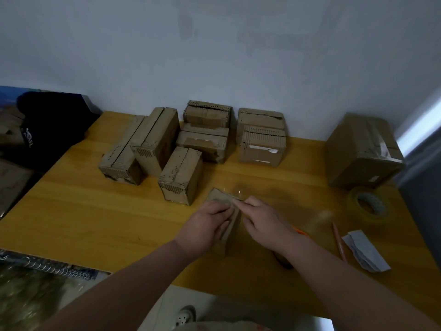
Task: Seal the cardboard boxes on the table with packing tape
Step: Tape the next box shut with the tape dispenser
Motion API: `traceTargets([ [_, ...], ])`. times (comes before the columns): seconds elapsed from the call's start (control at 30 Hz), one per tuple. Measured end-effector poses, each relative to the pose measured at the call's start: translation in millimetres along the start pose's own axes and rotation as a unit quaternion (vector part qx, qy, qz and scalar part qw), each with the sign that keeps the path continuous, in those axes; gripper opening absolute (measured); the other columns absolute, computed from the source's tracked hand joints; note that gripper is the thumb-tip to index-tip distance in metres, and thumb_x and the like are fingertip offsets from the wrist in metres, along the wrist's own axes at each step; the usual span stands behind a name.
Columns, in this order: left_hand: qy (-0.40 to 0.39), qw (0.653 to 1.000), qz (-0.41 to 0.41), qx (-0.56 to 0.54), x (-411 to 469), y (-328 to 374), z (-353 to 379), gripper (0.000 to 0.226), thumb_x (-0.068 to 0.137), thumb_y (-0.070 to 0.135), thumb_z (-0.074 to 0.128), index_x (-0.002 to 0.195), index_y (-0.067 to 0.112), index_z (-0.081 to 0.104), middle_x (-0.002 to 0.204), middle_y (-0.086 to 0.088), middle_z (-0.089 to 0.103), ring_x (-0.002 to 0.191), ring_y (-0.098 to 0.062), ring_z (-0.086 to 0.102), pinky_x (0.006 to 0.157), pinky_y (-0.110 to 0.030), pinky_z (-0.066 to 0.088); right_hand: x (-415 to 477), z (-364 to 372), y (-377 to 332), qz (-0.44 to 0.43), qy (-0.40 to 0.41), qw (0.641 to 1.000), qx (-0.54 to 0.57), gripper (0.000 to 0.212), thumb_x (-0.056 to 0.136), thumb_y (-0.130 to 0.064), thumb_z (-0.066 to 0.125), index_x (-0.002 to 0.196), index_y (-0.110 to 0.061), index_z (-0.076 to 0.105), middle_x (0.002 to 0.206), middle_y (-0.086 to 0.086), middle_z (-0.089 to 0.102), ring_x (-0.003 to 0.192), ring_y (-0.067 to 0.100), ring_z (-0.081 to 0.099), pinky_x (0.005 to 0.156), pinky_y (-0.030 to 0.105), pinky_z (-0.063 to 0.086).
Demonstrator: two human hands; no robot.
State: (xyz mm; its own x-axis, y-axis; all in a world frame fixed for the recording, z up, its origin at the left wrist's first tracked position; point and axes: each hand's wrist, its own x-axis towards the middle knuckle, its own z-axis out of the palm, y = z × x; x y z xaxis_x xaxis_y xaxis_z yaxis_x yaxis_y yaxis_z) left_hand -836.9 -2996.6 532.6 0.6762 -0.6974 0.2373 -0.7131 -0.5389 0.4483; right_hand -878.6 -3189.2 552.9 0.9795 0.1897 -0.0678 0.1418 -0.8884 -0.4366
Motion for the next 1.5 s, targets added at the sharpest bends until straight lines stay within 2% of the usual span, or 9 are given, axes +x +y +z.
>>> traceTargets([
  [0.13,-0.005,1.0,0.005,0.001,-1.2,-2.2,1.9,0.039,0.093,0.031,0.045,0.118,0.01,0.067,0.119,-0.006,0.064,0.109,-0.02,0.056,0.1,-0.023,0.039,9.6,-2.4,-3.2,0.075,0.131,0.984,0.094,0.015,0.088,-0.029,0.067,0.103,-0.027,0.066,0.088,-0.01,0.051,0.081,0.011,0.054,0.07,0.029,0.05],
  [0.33,-0.006,0.999,0.037,-0.02,-0.6,-3.1,-0.9,0.037,0.093,0.026,0.049,0.118,0.006,0.066,0.118,-0.009,0.063,0.109,-0.018,0.052,0.1,-0.02,0.033,30.2,2.1,-3.9,0.223,0.076,0.92,0.312,0.049,0.079,-0.027,0.078,0.125,-0.02,0.062,0.11,-0.005,0.061,0.101,0.013,0.057,0.082,0.025,0.045],
  [0.5,-0.005,0.999,0.041,-0.02,-0.3,-4.8,0.1,0.037,0.093,0.027,0.048,0.115,0.006,0.068,0.116,-0.009,0.065,0.106,-0.021,0.057,0.099,-0.022,0.037,36.4,9.1,-2.3,0.225,0.123,0.894,0.367,0.005,0.082,-0.02,0.076,0.083,-0.024,0.072,0.085,-0.009,0.069,0.085,0.01,0.063,0.07,0.02,0.043],
  [0.67,0.012,0.999,0.046,-0.004,0.4,-6.9,0.3,0.037,0.092,0.029,0.048,0.114,0.009,0.07,0.115,-0.005,0.067,0.106,-0.02,0.061,0.101,-0.025,0.04,36.7,13.5,-1.5,0.191,0.161,0.916,0.314,0.007,0.084,-0.022,0.074,0.078,-0.021,0.072,0.075,-0.011,0.068,0.073,0.002,0.062,0.063,0.017,0.041],
  [0.83,0.033,0.999,0.037,0.014,-0.4,-11.4,2.6,0.035,0.09,0.03,0.047,0.108,0.016,0.073,0.115,0.0,0.069,0.106,-0.018,0.065,0.104,-0.047,0.033,36.4,18.4,-0.7,0.196,0.179,0.905,0.331,0.021,0.088,-0.026,0.069,0.072,-0.014,0.069,0.066,-0.008,0.063,0.064,0.008,0.058,0.06,0.023,0.042],
  [0.97,0.042,0.998,0.029,-0.033,1.2,-15.9,-2.6,0.035,0.085,0.023,0.048,0.106,0.011,0.073,0.111,-0.004,0.07,0.104,-0.018,0.062,0.102,-0.034,0.044,37.7,14.0,-3.1,0.248,0.186,0.873,0.375,0.043,0.092,-0.035,0.062,0.054,-0.016,0.057,0.047,-0.013,0.051,0.053,0.01,0.046,0.055,0.029,0.034],
  [1.13,0.132,0.987,-0.078,-0.054,4.3,-21.9,-10.1,0.01,0.084,0.021,0.066,0.089,0.012,0.063,0.091,0.0,0.06,0.083,-0.014,0.052,0.069,-0.033,0.051,35.2,10.4,-9.7,0.21,0.118,0.876,0.418,0.025,0.086,-0.036,0.07,0.103,-0.017,0.073,0.095,-0.01,0.069,0.091,0.005,0.064,0.068,0.015,0.046],
  [1.3,0.061,0.95,-0.258,-0.165,13.0,-23.7,-17.1,0.06,0.082,0.029,0.074,0.132,0.015,0.044,0.12,0.007,0.041,0.1,-0.006,0.047,0.078,-0.019,0.046,37.5,8.2,-19.3,0.269,0.123,0.84,0.456,0.018,0.093,-0.033,0.062,0.083,-0.023,0.073,0.092,0.004,0.071,0.09,0.02,0.064,0.075,0.035,0.052],
  [1.5,-0.08,0.978,-0.151,-0.12,11.5,-26.4,-15.4,0.059,0.101,0.037,0.04,0.152,0.019,0.016,0.156,0.0,0.027,0.141,-0.014,0.028,0.109,-0.018,0.024,37.6,-0.4,-28.8,0.321,0.137,0.752,0.559,0.012,0.091,-0.029,0.065,0.087,-0.018,0.07,0.089,-0.003,0.07,0.079,0.009,0.062,0.058,0.02,0.041],
])
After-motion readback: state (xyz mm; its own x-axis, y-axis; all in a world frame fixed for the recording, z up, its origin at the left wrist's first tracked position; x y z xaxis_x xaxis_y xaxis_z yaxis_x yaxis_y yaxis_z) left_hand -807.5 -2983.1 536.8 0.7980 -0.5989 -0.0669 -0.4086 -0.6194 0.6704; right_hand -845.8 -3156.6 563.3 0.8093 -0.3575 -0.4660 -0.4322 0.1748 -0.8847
